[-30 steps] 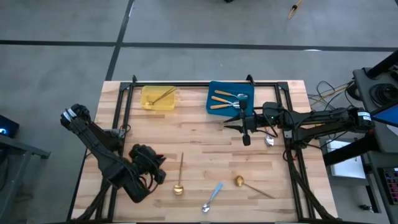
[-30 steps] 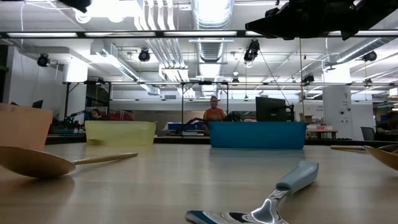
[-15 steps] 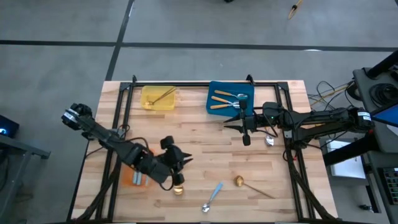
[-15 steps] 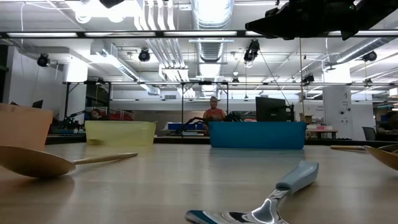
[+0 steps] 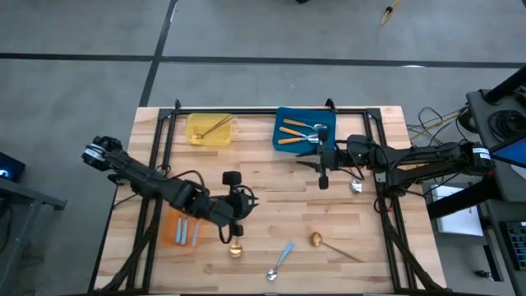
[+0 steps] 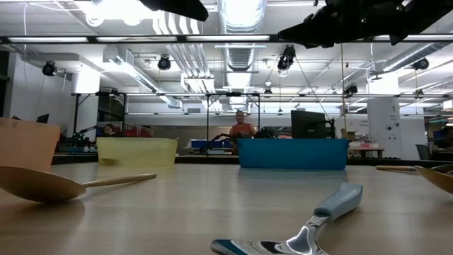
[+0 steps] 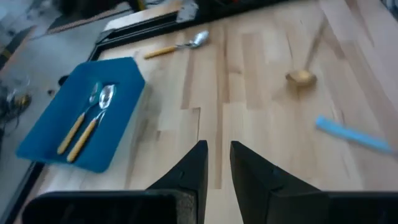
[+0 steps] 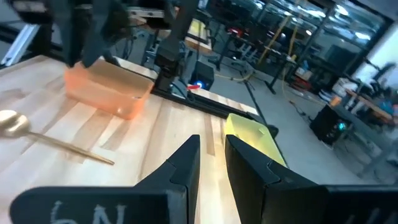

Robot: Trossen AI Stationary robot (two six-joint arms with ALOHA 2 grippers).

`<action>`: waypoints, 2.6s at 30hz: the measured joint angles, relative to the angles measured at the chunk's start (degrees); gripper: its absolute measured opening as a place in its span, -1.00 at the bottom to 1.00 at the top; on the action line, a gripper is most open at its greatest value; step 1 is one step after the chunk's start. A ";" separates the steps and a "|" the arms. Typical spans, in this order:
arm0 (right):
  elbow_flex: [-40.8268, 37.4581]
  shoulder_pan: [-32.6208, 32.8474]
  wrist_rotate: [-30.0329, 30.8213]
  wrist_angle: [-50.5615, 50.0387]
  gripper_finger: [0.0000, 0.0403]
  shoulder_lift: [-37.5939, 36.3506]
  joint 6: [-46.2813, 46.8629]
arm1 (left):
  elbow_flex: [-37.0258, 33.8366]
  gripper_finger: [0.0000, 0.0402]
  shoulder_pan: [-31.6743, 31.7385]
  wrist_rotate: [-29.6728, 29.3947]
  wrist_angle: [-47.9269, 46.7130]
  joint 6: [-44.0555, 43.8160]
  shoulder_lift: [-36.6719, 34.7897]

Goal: Sort silverware by color (type)
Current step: Put the orange spoon into the blue bin

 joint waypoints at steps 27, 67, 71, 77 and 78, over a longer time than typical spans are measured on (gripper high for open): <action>-0.02 -0.01 5.51 -13.12 -0.66 0.00 21.05 | -19.61 -0.75 14.42 25.88 37.12 21.67 -5.83; 0.00 0.00 11.11 -15.76 -0.66 0.91 32.44 | -40.60 -0.75 20.73 25.89 59.44 23.31 -20.15; 0.00 0.00 11.09 -15.78 -0.66 1.03 32.43 | -41.08 -0.75 21.62 25.92 59.23 23.44 -20.30; 0.00 0.00 11.07 -15.80 -0.66 1.07 33.85 | -42.17 -0.75 23.69 25.92 59.18 23.69 -20.86; 0.00 0.00 11.07 -15.80 -0.66 1.07 34.29 | -42.29 -0.75 23.93 25.92 59.20 23.69 -20.97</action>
